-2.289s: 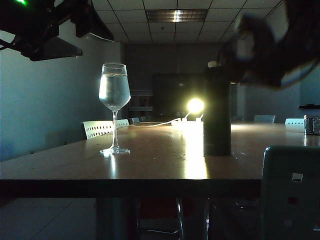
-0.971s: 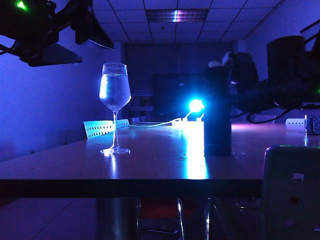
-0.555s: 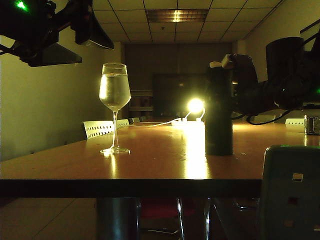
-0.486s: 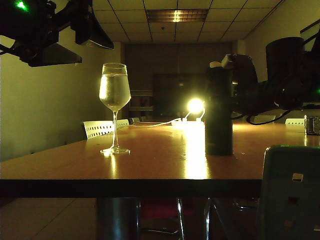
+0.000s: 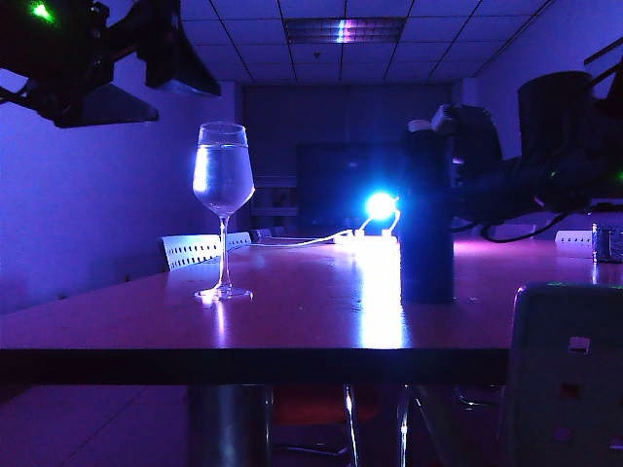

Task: Pick up the black thermos cup, pour some water from it into the stemmed glass, and then put the thermos cup back on the table.

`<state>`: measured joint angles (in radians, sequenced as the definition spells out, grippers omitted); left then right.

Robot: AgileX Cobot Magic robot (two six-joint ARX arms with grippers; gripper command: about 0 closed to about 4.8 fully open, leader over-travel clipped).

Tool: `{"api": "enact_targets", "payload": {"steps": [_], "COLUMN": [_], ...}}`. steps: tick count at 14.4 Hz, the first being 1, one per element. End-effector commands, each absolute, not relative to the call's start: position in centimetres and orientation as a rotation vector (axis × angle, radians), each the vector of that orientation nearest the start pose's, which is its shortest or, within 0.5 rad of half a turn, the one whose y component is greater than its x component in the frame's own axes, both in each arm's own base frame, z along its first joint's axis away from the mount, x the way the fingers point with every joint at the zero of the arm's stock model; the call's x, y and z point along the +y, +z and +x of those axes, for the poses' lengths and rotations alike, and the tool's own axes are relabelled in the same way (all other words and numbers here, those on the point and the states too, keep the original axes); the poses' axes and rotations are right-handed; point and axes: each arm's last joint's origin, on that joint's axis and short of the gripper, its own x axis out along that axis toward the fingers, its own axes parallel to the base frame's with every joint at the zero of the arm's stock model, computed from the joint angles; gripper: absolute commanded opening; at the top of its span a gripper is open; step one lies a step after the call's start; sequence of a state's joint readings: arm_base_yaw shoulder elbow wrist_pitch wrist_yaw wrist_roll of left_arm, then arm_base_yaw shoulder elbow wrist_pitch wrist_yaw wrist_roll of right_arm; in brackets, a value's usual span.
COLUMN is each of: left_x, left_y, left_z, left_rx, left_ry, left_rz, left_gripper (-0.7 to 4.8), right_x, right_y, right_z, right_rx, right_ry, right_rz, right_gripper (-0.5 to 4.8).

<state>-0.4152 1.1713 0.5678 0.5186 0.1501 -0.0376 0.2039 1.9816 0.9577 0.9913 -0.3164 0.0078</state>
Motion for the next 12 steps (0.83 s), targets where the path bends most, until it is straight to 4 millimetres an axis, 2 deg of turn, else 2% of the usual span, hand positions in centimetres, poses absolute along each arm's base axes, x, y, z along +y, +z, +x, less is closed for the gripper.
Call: {"api": "enact_targets", "payload": {"steps": [1, 3, 5, 9, 12], "left_x": [-9.8, -9.0, -8.0, -7.0, -7.3], "left_y": [25.8, 26.7, 27.2, 30.9, 31.4], "left_z": [22.4, 22.1, 22.5, 24.4, 25.8], "left_rx": [0.055, 0.017, 0.021, 0.019, 0.058], "left_ry": [-0.512, -0.468, -0.423, -0.366, -0.381], "left_rz": [-0.020, -0.033, -0.035, -0.032, -0.029], "left_gripper": [4.79, 4.79, 4.79, 4.79, 4.79], "right_x": [9.1, 9.6, 10.7, 13.2, 15.7], "right_y": [20.5, 23.5, 26.7, 32.9, 36.0], "right_z": [38.4, 38.2, 38.8, 40.2, 40.7], "right_rx": [-0.100, -0.151, -0.168, -0.182, -0.242], "right_ry": [0.527, 0.541, 0.566, 0.607, 0.629], "right_rz": [0.015, 0.021, 0.019, -0.008, -0.065], "right_gripper": [1.98, 1.99, 1.99, 1.99, 1.99]}}
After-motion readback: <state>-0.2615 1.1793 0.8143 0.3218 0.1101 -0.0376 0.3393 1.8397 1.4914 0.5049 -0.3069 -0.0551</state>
